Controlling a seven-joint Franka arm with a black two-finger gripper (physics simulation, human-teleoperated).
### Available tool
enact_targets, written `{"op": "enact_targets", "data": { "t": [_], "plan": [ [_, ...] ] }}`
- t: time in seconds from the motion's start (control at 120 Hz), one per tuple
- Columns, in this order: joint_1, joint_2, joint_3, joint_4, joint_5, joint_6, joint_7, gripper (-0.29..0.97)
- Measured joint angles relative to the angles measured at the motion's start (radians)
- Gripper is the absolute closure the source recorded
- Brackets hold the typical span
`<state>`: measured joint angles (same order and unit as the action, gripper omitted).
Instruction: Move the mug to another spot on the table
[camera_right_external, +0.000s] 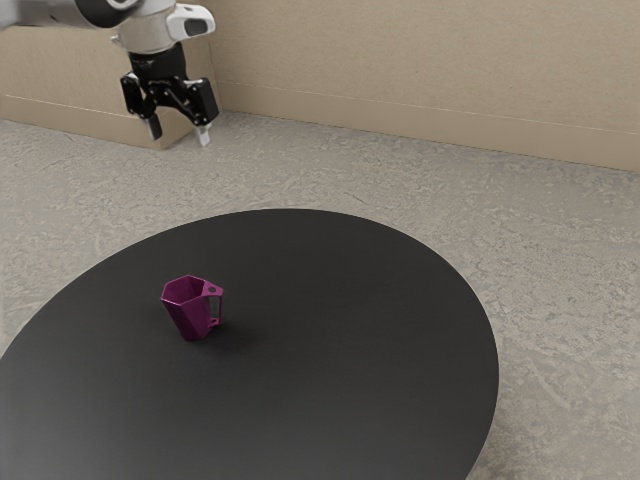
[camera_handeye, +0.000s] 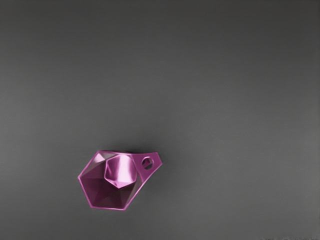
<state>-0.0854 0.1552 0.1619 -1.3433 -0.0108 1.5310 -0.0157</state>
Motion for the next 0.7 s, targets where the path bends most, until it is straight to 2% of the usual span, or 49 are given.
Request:
{"op": "enact_targets", "data": {
  "t": [0.208, 0.333, 0.5, 0.7],
  "plan": [
    [-0.001, -0.021, -0.001, -0.013, -0.009, 0.009, -0.012, 0.02],
    [-0.018, -0.042, -0.002, -0.088, -0.025, 0.076, -0.113, 0.02],
    [-0.011, -0.021, -0.002, -0.105, -0.033, 0.126, -0.511, 0.02],
    [-0.008, 0.078, -0.002, -0.172, -0.042, 0.241, -1.011, 0.02]
  ]
}}
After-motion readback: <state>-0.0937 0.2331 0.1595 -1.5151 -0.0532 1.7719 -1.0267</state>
